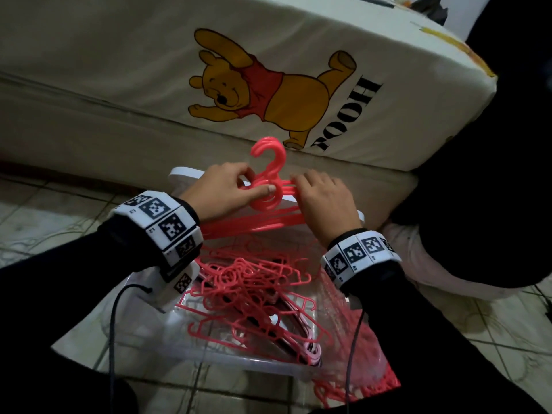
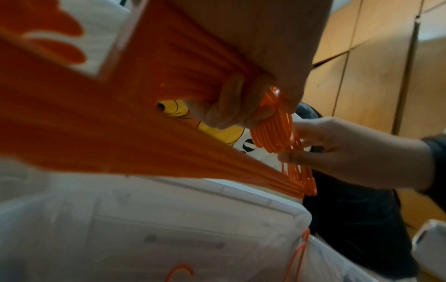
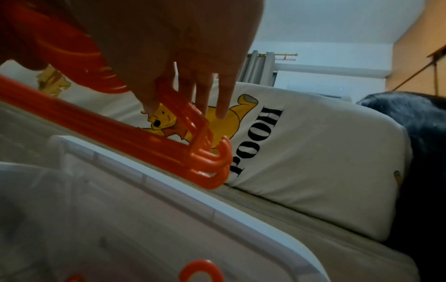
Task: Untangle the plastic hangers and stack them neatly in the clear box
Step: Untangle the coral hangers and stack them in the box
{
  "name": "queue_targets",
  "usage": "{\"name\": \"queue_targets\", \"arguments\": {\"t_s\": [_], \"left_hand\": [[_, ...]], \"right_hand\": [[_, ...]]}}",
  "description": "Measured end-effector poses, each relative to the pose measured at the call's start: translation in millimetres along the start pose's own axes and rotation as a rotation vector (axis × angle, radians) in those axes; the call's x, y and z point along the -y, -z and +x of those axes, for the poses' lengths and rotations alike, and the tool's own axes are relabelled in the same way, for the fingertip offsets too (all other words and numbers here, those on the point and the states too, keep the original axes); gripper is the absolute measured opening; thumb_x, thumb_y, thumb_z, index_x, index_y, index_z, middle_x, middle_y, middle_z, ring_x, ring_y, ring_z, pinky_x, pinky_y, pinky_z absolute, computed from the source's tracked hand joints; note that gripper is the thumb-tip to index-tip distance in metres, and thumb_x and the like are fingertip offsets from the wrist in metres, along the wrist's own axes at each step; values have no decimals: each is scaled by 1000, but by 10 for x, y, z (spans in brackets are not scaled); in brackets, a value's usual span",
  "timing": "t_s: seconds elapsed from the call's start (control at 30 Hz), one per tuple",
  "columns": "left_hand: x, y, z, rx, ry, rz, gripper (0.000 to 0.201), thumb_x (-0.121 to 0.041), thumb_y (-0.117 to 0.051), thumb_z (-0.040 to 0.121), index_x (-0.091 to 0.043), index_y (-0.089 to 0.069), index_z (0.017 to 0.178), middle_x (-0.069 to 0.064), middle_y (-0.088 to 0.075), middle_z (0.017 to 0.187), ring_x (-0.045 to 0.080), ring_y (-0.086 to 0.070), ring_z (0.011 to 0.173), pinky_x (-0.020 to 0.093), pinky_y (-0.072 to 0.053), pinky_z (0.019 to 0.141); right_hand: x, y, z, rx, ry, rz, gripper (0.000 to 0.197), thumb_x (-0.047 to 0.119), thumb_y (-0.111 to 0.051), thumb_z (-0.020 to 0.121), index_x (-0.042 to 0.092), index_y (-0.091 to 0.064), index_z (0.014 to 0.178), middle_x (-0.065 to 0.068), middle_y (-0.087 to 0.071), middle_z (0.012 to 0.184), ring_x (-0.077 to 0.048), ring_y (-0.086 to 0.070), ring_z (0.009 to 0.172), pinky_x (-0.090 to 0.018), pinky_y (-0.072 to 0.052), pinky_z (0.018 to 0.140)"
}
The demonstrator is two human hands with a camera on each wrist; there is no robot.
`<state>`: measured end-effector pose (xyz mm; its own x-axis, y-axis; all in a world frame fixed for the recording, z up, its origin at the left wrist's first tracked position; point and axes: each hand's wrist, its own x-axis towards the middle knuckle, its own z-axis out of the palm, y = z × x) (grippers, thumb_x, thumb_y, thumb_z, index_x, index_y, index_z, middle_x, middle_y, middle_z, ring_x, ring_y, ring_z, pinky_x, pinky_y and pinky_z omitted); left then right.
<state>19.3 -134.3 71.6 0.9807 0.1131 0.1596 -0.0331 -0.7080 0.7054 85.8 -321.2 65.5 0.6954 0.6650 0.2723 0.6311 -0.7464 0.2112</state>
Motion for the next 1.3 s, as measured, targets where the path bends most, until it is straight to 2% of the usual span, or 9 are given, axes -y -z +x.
{"name": "queue_targets", "arguments": {"t_s": [0.07, 0.13, 0.2, 0.33, 0.5, 0.67, 0.87, 1.1, 1.3], "left_hand": [[-2, 4, 1, -9, 30, 0, 38, -59, -61, 78, -23, -63, 89, -10, -62, 59, 0, -59, 54, 16, -35, 48], [-8, 6, 7, -36, 44, 116, 41, -65, -58, 77, -25, -61, 86, -14, -57, 62, 5, -58, 63, 23, -35, 53], [-13, 24, 5, -43, 45, 279, 44, -72, -51, 75, -30, -58, 84, -13, -54, 69, 13, -56, 74, 27, -32, 57], [73, 118, 34, -6, 97, 306, 49, -77, -45, 75, -31, -56, 86, 0, -67, 92, 22, -61, 88, 40, -48, 81], [196, 310, 70, -88, 131, 273, 44, -67, -55, 78, -24, -60, 82, 6, -68, 96, 27, -61, 91, 38, -49, 78], [224, 345, 79, -88, 143, 191, 45, -68, -59, 74, -24, -62, 81, 4, -67, 91, 23, -61, 90, 40, -50, 82], [205, 266, 76, -56, 108, 190, 39, -68, -61, 73, -29, -56, 73, 1, -63, 84, 24, -61, 88, 39, -50, 80], [206, 199, 85, -28, 107, 208, 38, -71, -60, 72, -34, -51, 68, -2, -59, 81, 22, -60, 87, 39, -50, 81], [226, 187, 93, -27, 108, 228, 42, -73, -57, 71, -33, -48, 65, -4, -54, 74, 20, -54, 78, 37, -47, 76]], "right_hand": [[-12, 11, -12, 22, 3, -10, 24, 8, -46, 91, 15, -52, 113, -7, -61, 102, -30, -60, 93, -36, -33, 62], [-15, -12, -17, 31, 14, 1, 22, 9, -46, 92, 16, -51, 112, -5, -63, 99, -30, -62, 88, -32, -30, 58], [-4, -35, -8, 53, 9, 68, 19, 16, -45, 95, 18, -52, 112, -4, -64, 100, -30, -62, 90, -33, -33, 59], [-89, -67, -34, 75, -103, 351, 33, 32, -62, 86, 18, -51, 114, -3, -59, 109, -25, -55, 101, -36, -44, 76], [-184, -201, -159, 139, -248, 230, 32, 38, -65, 82, 14, -51, 97, -9, -60, 100, -30, -58, 93, -31, -34, 65], [190, -593, -353, 623, 162, 74, 21, 17, -51, 89, 11, -64, 105, -13, -66, 104, -31, -65, 97, -35, -48, 74], [707, -1087, -581, 630, 627, -13, 28, 11, -41, 94, 6, -59, 116, -13, -57, 121, -33, -57, 110, -42, -48, 71], [910, -1395, -622, 716, 361, 127, 28, 16, -40, 97, 5, -45, 122, -19, -60, 116, -38, -61, 102, -43, -47, 72], [1002, -1381, -649, 703, 448, 128, 27, 11, -42, 94, 2, -56, 114, -18, -67, 106, -38, -64, 95, -39, -44, 66]]}}
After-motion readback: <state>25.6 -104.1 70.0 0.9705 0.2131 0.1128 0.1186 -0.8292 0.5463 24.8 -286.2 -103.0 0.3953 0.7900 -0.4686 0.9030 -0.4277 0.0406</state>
